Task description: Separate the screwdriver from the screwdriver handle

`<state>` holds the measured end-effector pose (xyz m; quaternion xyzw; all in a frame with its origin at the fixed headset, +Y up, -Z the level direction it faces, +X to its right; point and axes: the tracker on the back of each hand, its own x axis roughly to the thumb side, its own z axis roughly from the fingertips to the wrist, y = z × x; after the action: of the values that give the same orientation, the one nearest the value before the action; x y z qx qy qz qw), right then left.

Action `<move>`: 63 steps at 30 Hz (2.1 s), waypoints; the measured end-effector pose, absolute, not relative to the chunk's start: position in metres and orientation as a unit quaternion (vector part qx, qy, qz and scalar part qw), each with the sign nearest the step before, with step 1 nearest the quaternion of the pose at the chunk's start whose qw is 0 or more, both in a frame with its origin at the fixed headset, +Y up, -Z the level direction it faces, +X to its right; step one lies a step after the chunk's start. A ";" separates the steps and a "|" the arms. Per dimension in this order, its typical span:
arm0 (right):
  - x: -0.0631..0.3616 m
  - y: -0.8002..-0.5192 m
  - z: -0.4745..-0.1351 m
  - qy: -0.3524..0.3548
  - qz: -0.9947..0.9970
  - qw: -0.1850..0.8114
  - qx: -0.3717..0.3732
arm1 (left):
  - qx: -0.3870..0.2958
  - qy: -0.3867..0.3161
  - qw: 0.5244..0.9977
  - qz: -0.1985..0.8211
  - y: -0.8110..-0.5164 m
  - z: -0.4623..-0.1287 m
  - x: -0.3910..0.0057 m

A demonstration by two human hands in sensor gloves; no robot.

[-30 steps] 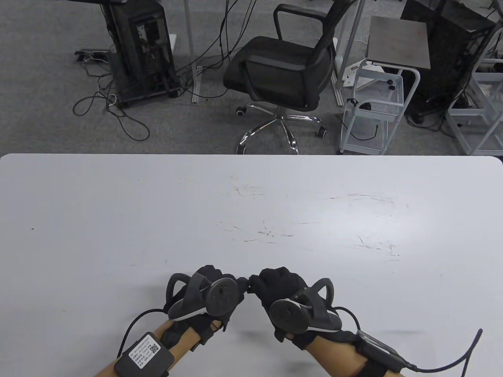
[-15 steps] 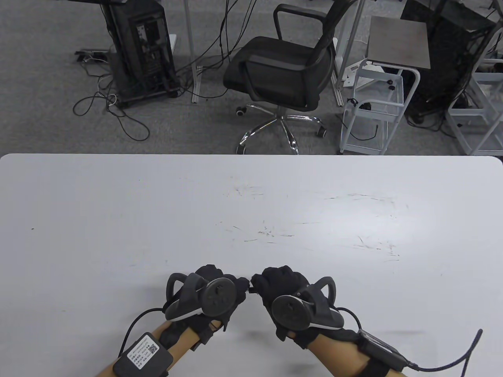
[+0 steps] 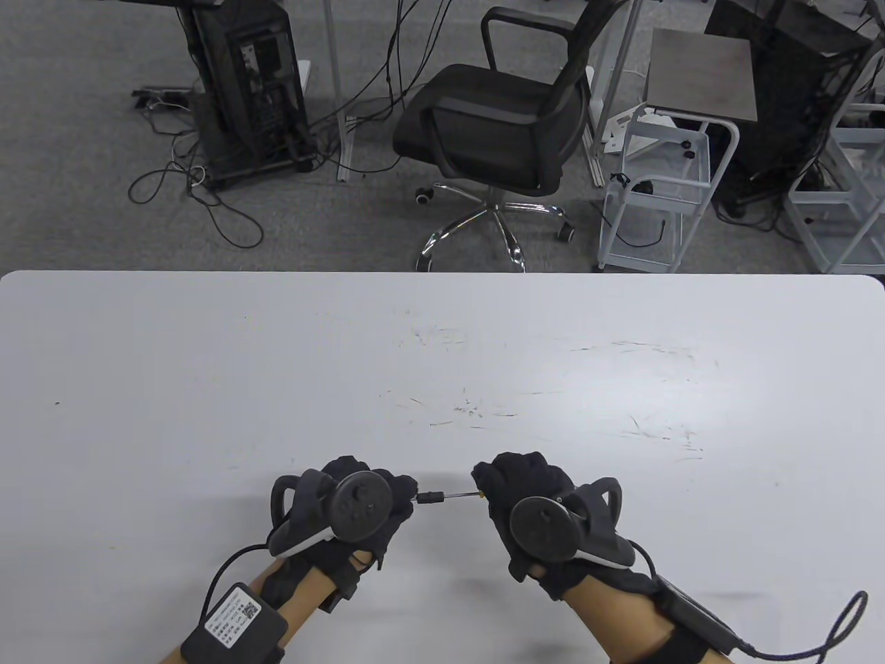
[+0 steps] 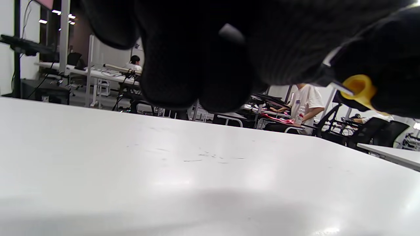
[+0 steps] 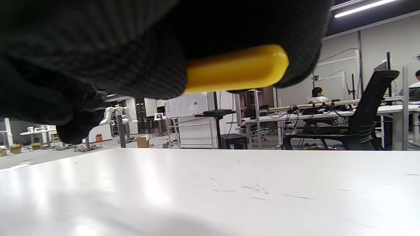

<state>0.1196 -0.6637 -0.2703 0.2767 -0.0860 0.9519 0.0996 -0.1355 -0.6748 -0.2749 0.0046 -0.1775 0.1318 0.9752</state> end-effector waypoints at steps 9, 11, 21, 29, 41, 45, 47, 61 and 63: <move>0.134 -0.660 -0.278 -0.080 0.958 0.120 0.250 | -0.086 -0.122 0.983 0.107 -0.712 -0.301 -0.157; 0.134 -0.660 -0.278 -0.075 0.957 0.123 0.251 | -0.101 -0.112 0.984 0.094 -0.721 -0.305 -0.161; 0.133 -0.660 -0.279 -0.063 0.956 0.128 0.257 | -0.130 -0.086 0.987 0.045 -0.743 -0.314 -0.170; 0.134 -0.660 -0.280 -0.061 0.955 0.133 0.259 | -0.149 -0.084 0.984 -0.041 -0.759 -0.318 -0.169; 0.135 -0.660 -0.280 -0.057 0.955 0.134 0.257 | -0.161 -0.084 0.981 -0.064 -0.762 -0.319 -0.166; 0.135 -0.660 -0.280 -0.055 0.956 0.134 0.256 | -0.161 -0.085 0.981 -0.063 -0.761 -0.318 -0.166; 0.135 -0.659 -0.281 -0.053 0.956 0.134 0.255 | -0.167 -0.083 0.980 -0.063 -0.761 -0.318 -0.166; 0.136 -0.658 -0.281 -0.049 0.958 0.133 0.251 | -0.169 -0.081 0.980 -0.064 -0.761 -0.318 -0.166; 0.135 -0.658 -0.281 -0.049 0.958 0.132 0.251 | -0.168 -0.082 0.980 -0.064 -0.761 -0.318 -0.167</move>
<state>0.1354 -0.6583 -0.2814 0.2506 -0.0489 0.9578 0.1321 -0.1666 -0.7607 -0.3184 -0.1682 -0.0815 -0.0638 0.9803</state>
